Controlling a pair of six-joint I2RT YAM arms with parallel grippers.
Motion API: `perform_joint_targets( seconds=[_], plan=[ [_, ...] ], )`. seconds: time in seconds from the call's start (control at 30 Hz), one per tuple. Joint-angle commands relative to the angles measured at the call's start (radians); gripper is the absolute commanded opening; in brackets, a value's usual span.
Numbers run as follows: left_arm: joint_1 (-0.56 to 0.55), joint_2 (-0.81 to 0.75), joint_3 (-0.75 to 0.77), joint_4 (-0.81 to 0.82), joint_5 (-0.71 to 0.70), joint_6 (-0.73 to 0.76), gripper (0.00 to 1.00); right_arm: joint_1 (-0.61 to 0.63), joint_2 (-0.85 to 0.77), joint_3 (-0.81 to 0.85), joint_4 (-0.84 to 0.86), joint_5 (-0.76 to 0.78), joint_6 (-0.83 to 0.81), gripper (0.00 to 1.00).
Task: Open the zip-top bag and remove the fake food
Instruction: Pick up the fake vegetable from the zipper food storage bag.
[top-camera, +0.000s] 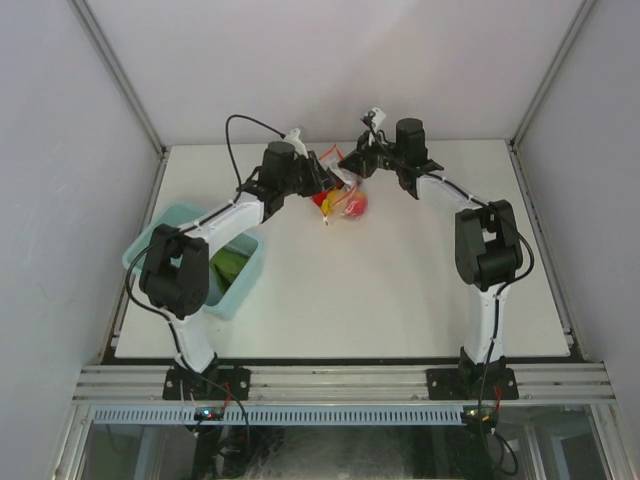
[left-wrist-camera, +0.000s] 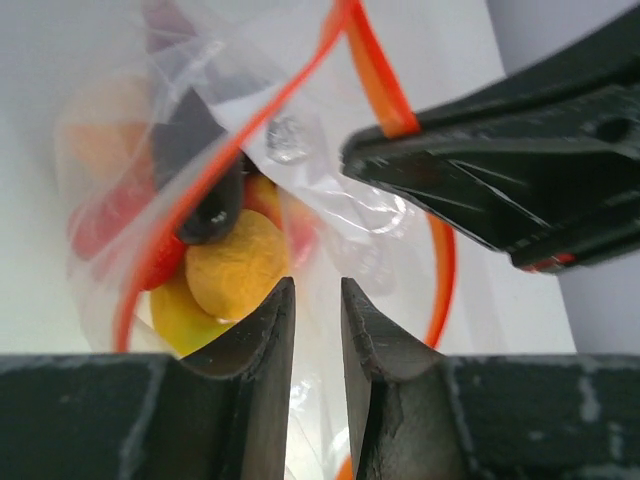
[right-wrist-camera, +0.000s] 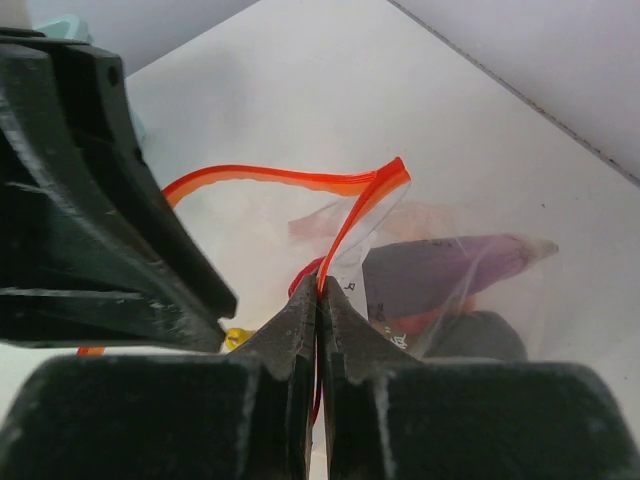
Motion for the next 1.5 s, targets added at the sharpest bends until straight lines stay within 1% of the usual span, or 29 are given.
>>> perform_joint_targets(
  seconds=[0.0,0.1,0.17,0.23,0.33,0.4,0.57,0.63,0.73,0.83,0.9,0.97,1.07,1.2,1.33,1.47],
  plan=[
    [0.005,0.022,0.026,0.089,-0.125,0.060,0.29,0.022,-0.055,0.040,-0.029,0.025,-0.061,0.00],
    [0.010,0.035,0.027,0.120,-0.211,0.096,0.32,0.042,-0.057,0.054,-0.060,0.036,-0.086,0.00],
    [0.016,0.048,0.018,0.177,-0.242,0.113,0.34,0.053,-0.055,0.062,-0.075,0.043,-0.098,0.00],
    [0.029,0.067,0.001,0.252,-0.240,0.129,0.34,0.061,-0.057,0.071,-0.086,0.050,-0.106,0.00],
    [0.047,0.106,0.003,0.301,-0.189,0.158,0.34,0.066,-0.073,0.062,-0.083,0.058,-0.105,0.01],
    [0.059,0.118,-0.004,0.315,-0.154,0.170,0.35,0.065,-0.087,0.055,-0.083,0.067,-0.104,0.06],
    [0.074,0.122,-0.039,0.324,-0.125,0.220,0.45,0.061,-0.100,0.054,-0.083,0.045,-0.089,0.24],
    [0.083,0.127,-0.056,0.336,-0.106,0.221,0.47,0.058,-0.114,0.048,-0.076,0.022,-0.074,0.28],
    [0.097,0.142,-0.053,0.343,-0.060,0.212,0.47,0.045,-0.144,0.017,-0.024,-0.001,-0.027,0.33],
    [0.103,0.143,-0.055,0.333,-0.052,0.229,0.46,0.018,-0.160,-0.021,0.072,0.021,0.067,0.33],
    [0.110,0.139,-0.068,0.328,-0.050,0.242,0.42,-0.004,-0.148,-0.038,0.118,0.090,0.136,0.33],
    [0.116,0.130,-0.078,0.321,-0.041,0.252,0.38,-0.017,-0.104,-0.011,0.112,0.150,0.198,0.33],
    [0.119,0.121,-0.078,0.291,-0.055,0.285,0.34,-0.030,-0.027,0.057,0.070,0.193,0.264,0.32],
    [0.120,0.117,-0.067,0.249,-0.070,0.319,0.33,-0.027,0.058,0.133,-0.003,0.223,0.258,0.32],
    [0.121,0.103,-0.077,0.239,-0.095,0.345,0.35,-0.018,0.122,0.199,-0.076,0.244,0.234,0.32],
    [0.120,0.086,-0.089,0.235,-0.099,0.358,0.41,0.001,0.195,0.287,-0.162,0.233,0.205,0.32]
  ],
)
